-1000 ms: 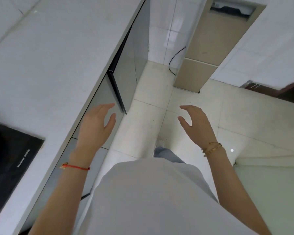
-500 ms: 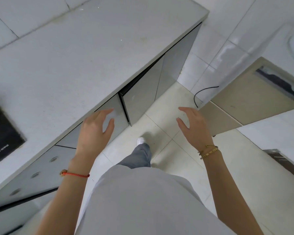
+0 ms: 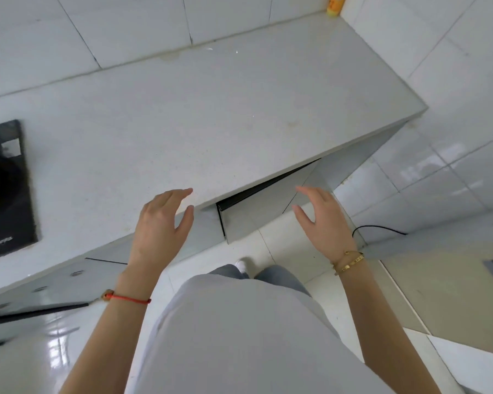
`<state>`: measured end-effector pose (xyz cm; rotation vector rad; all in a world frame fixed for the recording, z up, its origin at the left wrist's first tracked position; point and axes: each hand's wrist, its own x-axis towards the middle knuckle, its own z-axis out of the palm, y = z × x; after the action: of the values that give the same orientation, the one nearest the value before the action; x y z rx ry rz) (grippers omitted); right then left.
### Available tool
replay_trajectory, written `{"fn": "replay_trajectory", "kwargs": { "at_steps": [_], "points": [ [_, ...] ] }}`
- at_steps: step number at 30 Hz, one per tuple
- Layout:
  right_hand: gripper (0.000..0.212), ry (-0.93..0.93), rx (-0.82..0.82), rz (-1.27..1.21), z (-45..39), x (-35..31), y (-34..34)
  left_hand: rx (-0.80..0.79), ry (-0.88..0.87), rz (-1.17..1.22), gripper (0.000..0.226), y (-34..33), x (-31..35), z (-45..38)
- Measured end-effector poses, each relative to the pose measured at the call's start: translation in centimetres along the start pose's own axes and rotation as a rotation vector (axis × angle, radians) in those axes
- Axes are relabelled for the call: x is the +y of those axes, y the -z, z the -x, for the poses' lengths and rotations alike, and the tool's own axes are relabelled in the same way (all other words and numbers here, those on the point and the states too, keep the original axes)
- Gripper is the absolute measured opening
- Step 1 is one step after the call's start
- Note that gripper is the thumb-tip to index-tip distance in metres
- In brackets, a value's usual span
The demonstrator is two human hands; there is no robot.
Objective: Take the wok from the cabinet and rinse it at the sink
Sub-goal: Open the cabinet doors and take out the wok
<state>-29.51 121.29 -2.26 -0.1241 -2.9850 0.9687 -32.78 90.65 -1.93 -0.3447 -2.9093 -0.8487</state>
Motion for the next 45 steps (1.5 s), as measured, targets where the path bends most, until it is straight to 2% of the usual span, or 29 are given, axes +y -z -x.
{"fn": "replay_trajectory", "kwargs": {
  "at_steps": [9,22,28,37,45],
  "points": [
    [0.037,0.215,-0.143,-0.021,-7.1,1.6,0.7,0.124,0.212,-0.046,0.031,-0.9,2.3,0.1],
    [0.038,0.564,-0.400,0.025,-13.3,4.4,3.4,0.403,0.634,-0.055,0.031,-6.5,12.0,3.5],
    [0.037,0.683,-0.461,0.033,-15.0,4.4,2.8,0.483,0.814,-0.061,0.032,-8.2,13.8,3.9],
    [0.038,0.721,-0.520,-0.006,-15.1,4.7,-0.2,0.519,0.932,-0.029,0.033,-9.4,11.3,3.3],
    [0.037,0.786,-0.478,-0.016,-14.0,7.2,-6.9,0.526,0.883,-0.044,0.032,-14.5,6.7,3.9]
  ]
}}
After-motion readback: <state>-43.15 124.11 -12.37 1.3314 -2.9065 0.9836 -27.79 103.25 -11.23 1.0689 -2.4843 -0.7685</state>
